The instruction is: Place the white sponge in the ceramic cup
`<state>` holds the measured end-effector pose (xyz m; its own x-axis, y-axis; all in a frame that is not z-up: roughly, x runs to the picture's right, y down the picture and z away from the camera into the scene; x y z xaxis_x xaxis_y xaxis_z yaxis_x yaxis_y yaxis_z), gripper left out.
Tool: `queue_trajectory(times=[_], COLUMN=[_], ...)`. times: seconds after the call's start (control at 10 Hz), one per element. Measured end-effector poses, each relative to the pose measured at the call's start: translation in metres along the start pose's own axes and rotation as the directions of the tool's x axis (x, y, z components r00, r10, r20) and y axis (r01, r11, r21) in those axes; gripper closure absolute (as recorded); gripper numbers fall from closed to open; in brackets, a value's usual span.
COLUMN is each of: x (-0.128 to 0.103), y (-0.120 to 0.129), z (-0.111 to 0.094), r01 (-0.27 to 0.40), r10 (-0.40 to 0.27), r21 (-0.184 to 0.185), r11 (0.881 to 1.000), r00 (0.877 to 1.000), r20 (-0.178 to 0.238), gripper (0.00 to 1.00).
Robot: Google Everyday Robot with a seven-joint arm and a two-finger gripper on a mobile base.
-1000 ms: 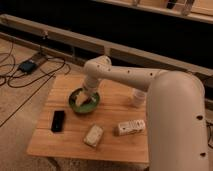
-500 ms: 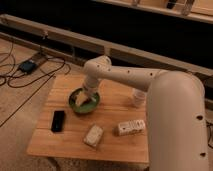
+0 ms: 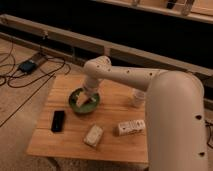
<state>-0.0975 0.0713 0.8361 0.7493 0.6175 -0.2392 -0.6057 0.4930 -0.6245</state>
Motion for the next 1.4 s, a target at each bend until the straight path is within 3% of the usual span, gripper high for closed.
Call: queue_trajectory(times=[0.3,0.5,0.9,1.1,1.4], x=[0.032,0.05,0.08,0.091,0.115], y=[0.01,0.028,0.076,0.084,0.078], z=[0.001,0.001,0.017,0.03,0.051], r01=[-0.024,-0.059,-0.176,-0.222,-0.263], r10=[0.03,0.07,0.189,0.235,0.284], r21=[0.072,0.098,0.115,0.122,0.167], r11=[0.997,0.993,0.978,0.967,0.95], r00=[0.996,0.991,0.975,0.966,0.951], r20=[-0.089,-0.118,-0.119,-0.109,-0.122], gripper=[0.2,0.2,0.2,0.2,0.2])
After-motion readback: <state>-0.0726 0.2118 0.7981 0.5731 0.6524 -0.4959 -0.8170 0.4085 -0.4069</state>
